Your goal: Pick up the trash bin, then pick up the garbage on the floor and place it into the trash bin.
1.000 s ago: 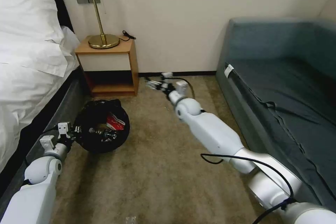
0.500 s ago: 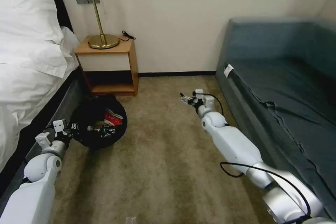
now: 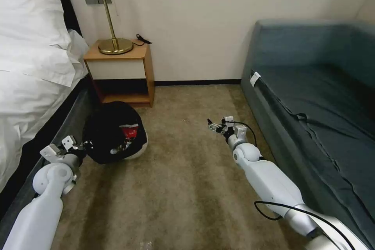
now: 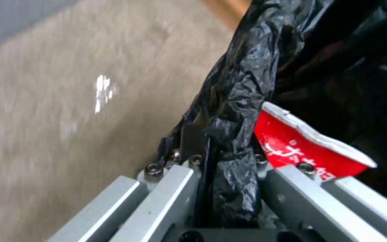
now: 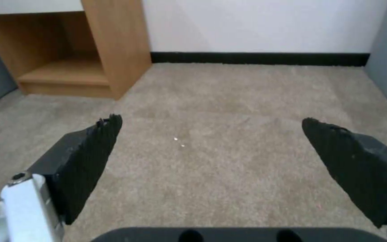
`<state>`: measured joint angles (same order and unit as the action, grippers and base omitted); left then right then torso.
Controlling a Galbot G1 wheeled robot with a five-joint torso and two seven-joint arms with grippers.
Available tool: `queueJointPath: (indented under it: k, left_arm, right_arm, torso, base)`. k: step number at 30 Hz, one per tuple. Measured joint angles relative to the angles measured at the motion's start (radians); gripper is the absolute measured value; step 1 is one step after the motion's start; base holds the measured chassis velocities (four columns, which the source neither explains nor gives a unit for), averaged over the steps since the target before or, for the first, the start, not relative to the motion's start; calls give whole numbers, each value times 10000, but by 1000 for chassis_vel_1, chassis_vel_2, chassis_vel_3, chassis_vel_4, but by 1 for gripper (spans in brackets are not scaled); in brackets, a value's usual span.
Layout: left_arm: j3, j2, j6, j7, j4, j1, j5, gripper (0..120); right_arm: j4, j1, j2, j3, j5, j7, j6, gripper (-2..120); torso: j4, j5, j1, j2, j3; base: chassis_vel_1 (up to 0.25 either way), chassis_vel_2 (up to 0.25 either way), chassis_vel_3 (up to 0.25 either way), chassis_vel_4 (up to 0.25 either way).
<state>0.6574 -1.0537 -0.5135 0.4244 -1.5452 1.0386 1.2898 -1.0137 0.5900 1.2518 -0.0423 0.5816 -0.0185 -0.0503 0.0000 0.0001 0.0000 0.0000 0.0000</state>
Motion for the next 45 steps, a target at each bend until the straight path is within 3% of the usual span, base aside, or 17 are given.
queueJointPath:
  k: [8, 10, 18, 23, 29, 30, 34, 37, 38, 45]
  left_arm:
    - [-94, 182, -347, 924, 34, -190, 487, 1]
    - [-301, 327, -508, 1246, 240, -541, 620, 1]
    - [-780, 386, -537, 1235, 891, -1189, 502, 1]
    - [-1086, 94, -491, 923, 1632, -1633, 90, 1]
    - [-1172, -86, -476, 749, 1907, -1705, -189, 2]
    - [-1172, -100, -472, 678, 1910, -1675, -236, 10]
    - [-1158, -86, -472, 605, 1885, -1577, -301, 18]
    - [-1069, -6, -460, 525, 1733, -1420, -328, 34]
    - [-1069, -6, -460, 525, 1733, -1420, -328, 34]
    - [-845, 79, -464, 496, 1139, -961, -428, 62]
  right_arm:
    - [-76, 68, 132, -158, -77, -151, -86, 100]
    - [-54, 106, 169, -165, -130, -265, -159, 100]
    - [131, 133, 292, -58, -236, -461, -377, 100]
    - [210, 183, 369, 55, -257, -563, -487, 100]
    - [195, 263, 368, 104, -264, -640, -520, 100]
    - [172, 295, 369, 130, -273, -651, -529, 100]
    - [93, 364, 375, 182, -290, -658, -536, 100]
    - [-42, 454, 383, 228, -302, -666, -536, 100]
    - [-42, 454, 383, 228, -302, -666, -536, 100]
    - [-311, 585, 379, 272, -302, -610, -534, 100]
  torso:
    - [6, -2, 0, -1, 0]
    - [4, 1, 0, -1, 0]
    - [0, -1, 0, -1, 0]
    - [0, -1, 0, -1, 1]
    - [0, -2, 0, -1, 1]
    - [-1, -1, 0, -1, 0]
    - [-1, -1, 0, -1, 0]
    - [1, 1, 0, 0, 0]
    - [1, 1, 0, 0, 0]
    - [1, -1, 0, -1, 0]
  base:
    - [0, 0, 0, 0]
    - [0, 0, 0, 0]
    - [0, 0, 0, 0]
    - [0, 0, 0, 0]
    - [0, 0, 0, 0]
    - [0, 0, 0, 0]
    - [0, 0, 0, 0]
    - [0, 0, 0, 0]
    - [0, 0, 0, 0]
    - [0, 0, 0, 0]
